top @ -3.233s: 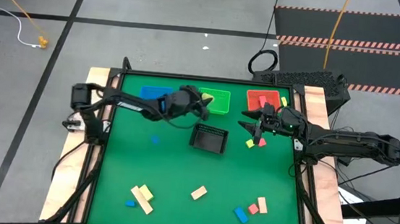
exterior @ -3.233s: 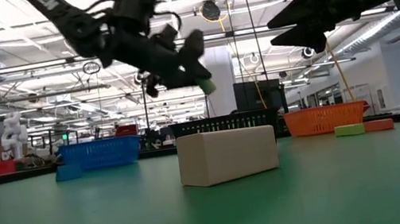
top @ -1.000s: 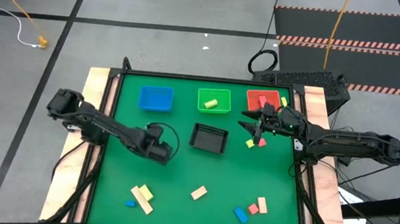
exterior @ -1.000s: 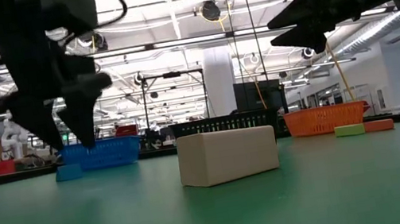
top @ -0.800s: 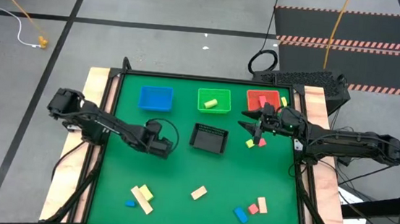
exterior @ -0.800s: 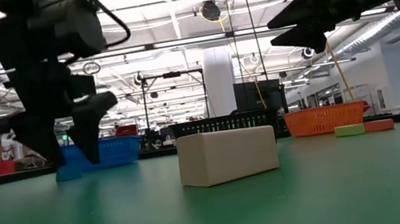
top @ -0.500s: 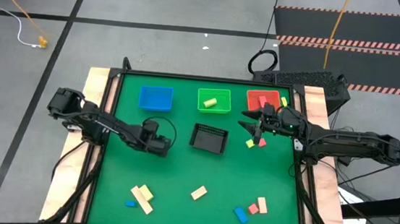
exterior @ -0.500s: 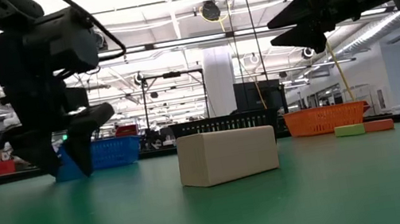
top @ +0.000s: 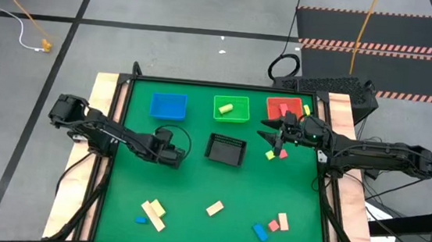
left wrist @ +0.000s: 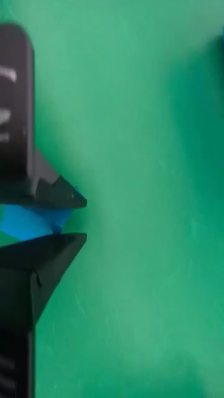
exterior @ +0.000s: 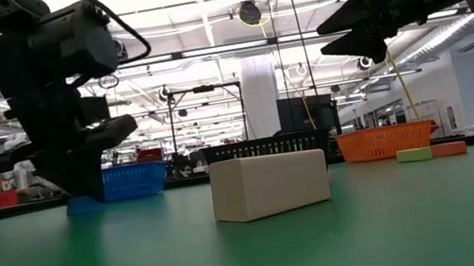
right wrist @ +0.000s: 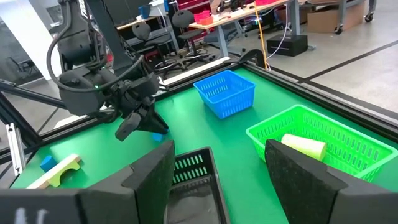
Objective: Sort & place blocks by color
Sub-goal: Put the top blue block into the blue bin
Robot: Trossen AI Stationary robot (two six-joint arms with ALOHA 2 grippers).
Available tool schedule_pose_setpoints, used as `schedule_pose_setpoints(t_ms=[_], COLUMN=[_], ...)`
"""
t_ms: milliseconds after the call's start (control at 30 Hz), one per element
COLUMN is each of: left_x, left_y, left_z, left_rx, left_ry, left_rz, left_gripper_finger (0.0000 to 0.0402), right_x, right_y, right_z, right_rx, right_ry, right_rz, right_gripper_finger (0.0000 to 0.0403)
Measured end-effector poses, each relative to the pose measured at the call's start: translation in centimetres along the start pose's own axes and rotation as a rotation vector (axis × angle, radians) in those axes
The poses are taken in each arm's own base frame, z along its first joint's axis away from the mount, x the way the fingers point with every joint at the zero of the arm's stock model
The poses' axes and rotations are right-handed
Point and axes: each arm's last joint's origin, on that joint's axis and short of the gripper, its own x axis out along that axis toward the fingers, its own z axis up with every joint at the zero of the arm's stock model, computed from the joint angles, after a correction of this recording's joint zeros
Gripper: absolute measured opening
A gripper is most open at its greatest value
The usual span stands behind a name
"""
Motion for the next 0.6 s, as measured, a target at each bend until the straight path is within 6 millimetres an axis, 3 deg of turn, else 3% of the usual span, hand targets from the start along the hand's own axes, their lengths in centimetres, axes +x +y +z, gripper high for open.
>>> schedule_pose_setpoints(t_ms=[133, 267, 600], left_x=[-0.6, -1.4, -2.8], left_y=[-0.6, -0.6, -1.2], left_z=[0.1, 0.2, 0.4], left_rx=[0.113, 0.250, -0.090], left_ry=[0.006, 0.043, 0.110], left_rz=[-0.049, -0.071, -0.108], left_gripper_finger=[0.0029, 0.0047, 0.0175], right_x=[0.0, 0.0, 0.0], right_y=[0.0, 0.0, 0.0], right_z=[0.0, 0.0, 0.0], right_rx=[0.000, 0.000, 0.000], right_ry=[0.000, 0.000, 0.003], right_rz=[0.000, 0.000, -0.001], right_gripper_finger=[0.0240, 0.0240, 0.0240])
